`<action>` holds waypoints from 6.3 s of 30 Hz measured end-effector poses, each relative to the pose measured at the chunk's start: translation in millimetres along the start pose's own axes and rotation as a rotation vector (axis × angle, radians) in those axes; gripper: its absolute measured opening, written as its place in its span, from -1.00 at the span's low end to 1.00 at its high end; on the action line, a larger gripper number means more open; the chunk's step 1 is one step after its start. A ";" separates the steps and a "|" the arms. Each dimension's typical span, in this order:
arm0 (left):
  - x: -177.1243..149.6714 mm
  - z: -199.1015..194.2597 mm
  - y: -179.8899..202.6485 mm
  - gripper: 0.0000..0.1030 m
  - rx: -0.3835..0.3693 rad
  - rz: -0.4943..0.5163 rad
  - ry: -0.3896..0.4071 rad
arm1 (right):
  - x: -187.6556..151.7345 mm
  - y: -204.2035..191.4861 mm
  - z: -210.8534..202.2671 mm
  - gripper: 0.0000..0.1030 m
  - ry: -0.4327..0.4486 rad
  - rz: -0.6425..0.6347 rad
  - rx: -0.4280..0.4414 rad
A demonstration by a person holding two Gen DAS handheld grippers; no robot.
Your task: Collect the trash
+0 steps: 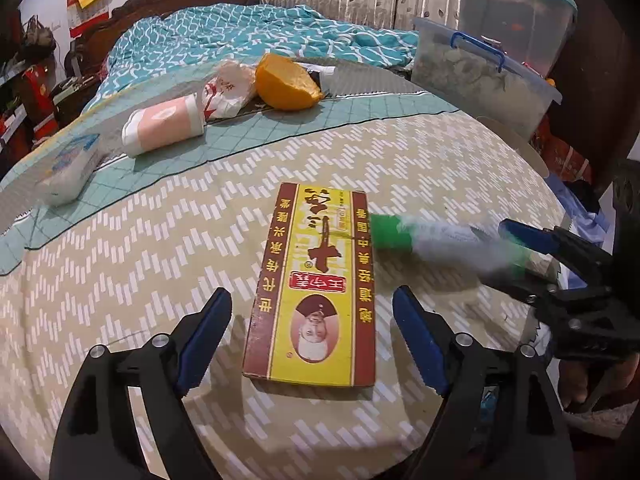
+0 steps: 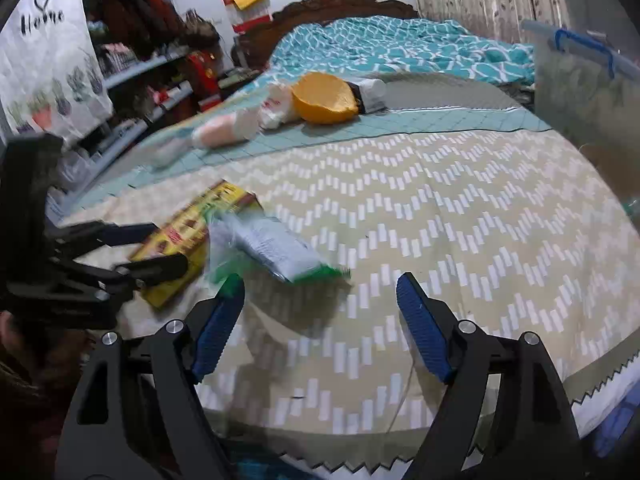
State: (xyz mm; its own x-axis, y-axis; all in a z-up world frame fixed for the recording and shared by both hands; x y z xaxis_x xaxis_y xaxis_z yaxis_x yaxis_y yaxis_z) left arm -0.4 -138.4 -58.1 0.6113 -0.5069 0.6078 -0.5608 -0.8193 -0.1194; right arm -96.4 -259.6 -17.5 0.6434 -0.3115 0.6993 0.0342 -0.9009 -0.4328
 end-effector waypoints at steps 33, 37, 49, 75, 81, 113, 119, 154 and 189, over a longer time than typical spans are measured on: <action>42.9 24.5 52.1 0.13 -0.096 0.075 -0.035 | 17.3 46.2 -11.7 -0.71 0.013 -0.081 -0.078; 71.8 38.6 89.9 0.13 -0.189 0.113 -0.049 | 22.9 84.4 -38.1 -0.71 0.085 0.009 -0.149; 163.9 92.7 255.9 0.13 -0.370 0.286 -0.082 | 15.1 241.0 -143.2 -0.71 0.340 0.393 -0.381; 192.5 95.0 234.0 0.66 -0.374 0.202 -0.090 | 56.6 245.8 -181.3 0.42 0.499 0.385 -0.428; 149.8 89.8 104.4 0.65 -0.195 0.067 -0.077 | 107.4 192.8 -110.9 0.42 0.361 0.269 -0.195; 74.2 57.5 -104.0 0.62 -0.126 -0.371 0.058 | 239.3 40.4 248.8 0.56 -0.653 -0.165 0.182; 68.1 47.6 -111.2 0.64 -0.174 -0.412 0.070 | 186.5 0.1 185.1 0.55 -0.641 -0.311 0.234; 19.5 10.0 -82.6 -0.09 -0.164 -0.309 0.039 | 81.2 -32.6 97.2 -0.37 -0.119 -0.143 0.016; 5.4 7.3 -55.6 -0.07 -0.124 -0.284 -0.018 | 84.0 -13.6 110.0 0.93 -0.322 -0.268 0.246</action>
State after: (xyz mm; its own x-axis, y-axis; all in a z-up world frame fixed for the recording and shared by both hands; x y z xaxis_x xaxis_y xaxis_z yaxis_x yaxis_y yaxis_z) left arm 38.2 -97.5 -53.9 0.7625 -0.2682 0.5888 -0.4295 -0.8904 0.1507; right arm 41.3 -240.2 -15.5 0.7898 0.0657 0.6098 0.3857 -0.8263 -0.4105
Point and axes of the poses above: each gripper's, at about its wrist camera, not at the fingertips, and z roughly the way its jaws point, y to its right, x to its top, the point moved 1 cm from there along z, roughly the way its jaws point, and after that the axes turned 14 degrees about x, right-handed, at the moved point
